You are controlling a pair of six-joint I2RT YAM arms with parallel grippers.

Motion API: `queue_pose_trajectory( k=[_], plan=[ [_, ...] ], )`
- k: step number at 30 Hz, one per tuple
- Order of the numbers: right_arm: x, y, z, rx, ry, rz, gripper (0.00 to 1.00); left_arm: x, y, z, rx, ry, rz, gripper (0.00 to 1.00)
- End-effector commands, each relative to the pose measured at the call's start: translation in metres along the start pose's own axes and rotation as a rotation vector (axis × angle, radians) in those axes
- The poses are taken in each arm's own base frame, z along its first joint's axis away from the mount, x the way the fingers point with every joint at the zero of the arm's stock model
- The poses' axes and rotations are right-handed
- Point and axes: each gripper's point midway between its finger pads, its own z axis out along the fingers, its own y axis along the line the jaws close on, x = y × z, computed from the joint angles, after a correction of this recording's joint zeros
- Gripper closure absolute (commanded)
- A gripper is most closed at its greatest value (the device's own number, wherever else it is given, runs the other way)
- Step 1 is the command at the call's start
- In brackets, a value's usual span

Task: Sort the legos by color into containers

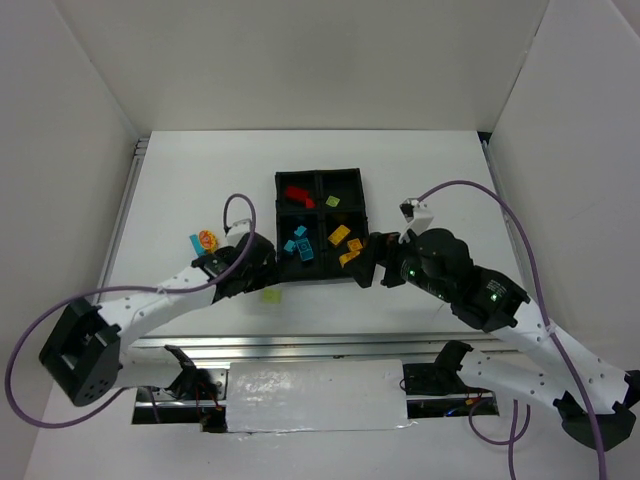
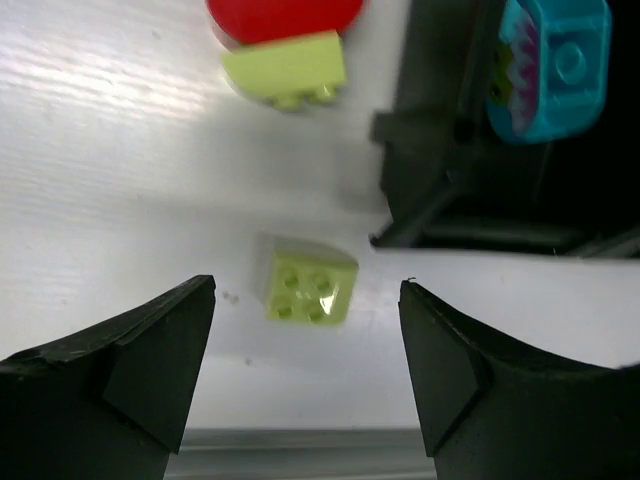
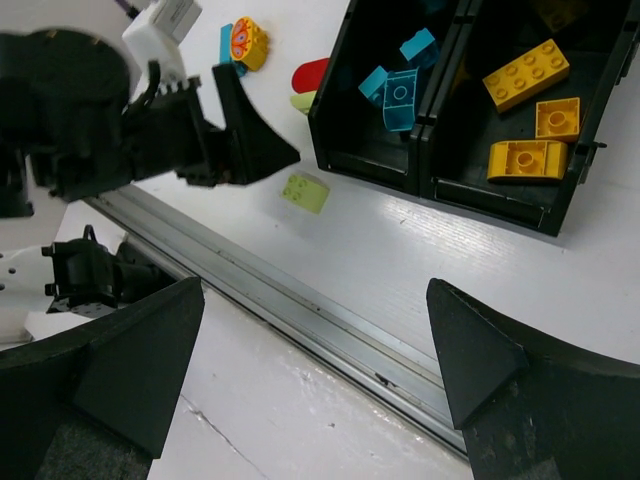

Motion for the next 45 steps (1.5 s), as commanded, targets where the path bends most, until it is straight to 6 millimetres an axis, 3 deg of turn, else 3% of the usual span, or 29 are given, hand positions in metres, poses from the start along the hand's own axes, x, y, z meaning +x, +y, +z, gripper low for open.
queue_pose_trajectory(
  k=[1, 5, 7, 12, 18, 25, 30, 31, 36, 39, 45],
  plan=[
    [-0.010, 0.002, -0.003, -0.015, -0.054, 0.005, 0.00, 0.021, -0.006, -0.017, 0.105, 0.003, 0.053, 0.13],
    [-0.009, 0.003, -0.001, -0.022, -0.046, -0.002, 0.00, 0.037, -0.025, -0.029, 0.308, -0.003, 0.142, 0.13],
    [-0.008, 0.004, 0.000, -0.024, -0.044, -0.004, 0.00, 0.039, -0.025, -0.026, 0.324, -0.015, 0.178, 0.13],
    [-0.007, 0.008, 0.001, -0.041, -0.034, -0.004, 0.00, 0.034, -0.024, -0.011, 0.246, -0.018, 0.241, 0.18],
    [-0.006, 0.004, -0.003, -0.034, -0.039, -0.001, 0.00, 0.043, -0.015, 0.018, 0.081, 0.019, 0.299, 0.27],
    [-0.006, 0.001, -0.005, -0.023, -0.043, -0.008, 0.00, 0.060, -0.021, 0.023, 0.013, 0.050, 0.356, 0.34],
    [-0.005, 0.001, -0.004, -0.028, -0.041, -0.011, 0.00, 0.072, -0.008, 0.027, -0.036, 0.060, 0.366, 0.38],
    [-0.005, 0.001, -0.004, -0.029, -0.041, -0.010, 0.00, 0.073, -0.006, 0.027, -0.039, 0.061, 0.368, 0.40],
    [-0.005, 0.002, -0.005, -0.032, -0.042, -0.011, 0.00, 0.079, -0.006, 0.024, -0.013, 0.064, 0.375, 0.79],
    [-0.008, -0.001, -0.007, -0.019, -0.063, -0.006, 0.00, 0.080, -0.004, 0.016, 0.021, 0.049, 0.375, 0.92],
    [-0.009, -0.011, 0.005, 0.052, -0.060, 0.014, 0.00, 0.066, -0.018, -0.011, 0.197, -0.040, 0.348, 0.93]
  ],
)
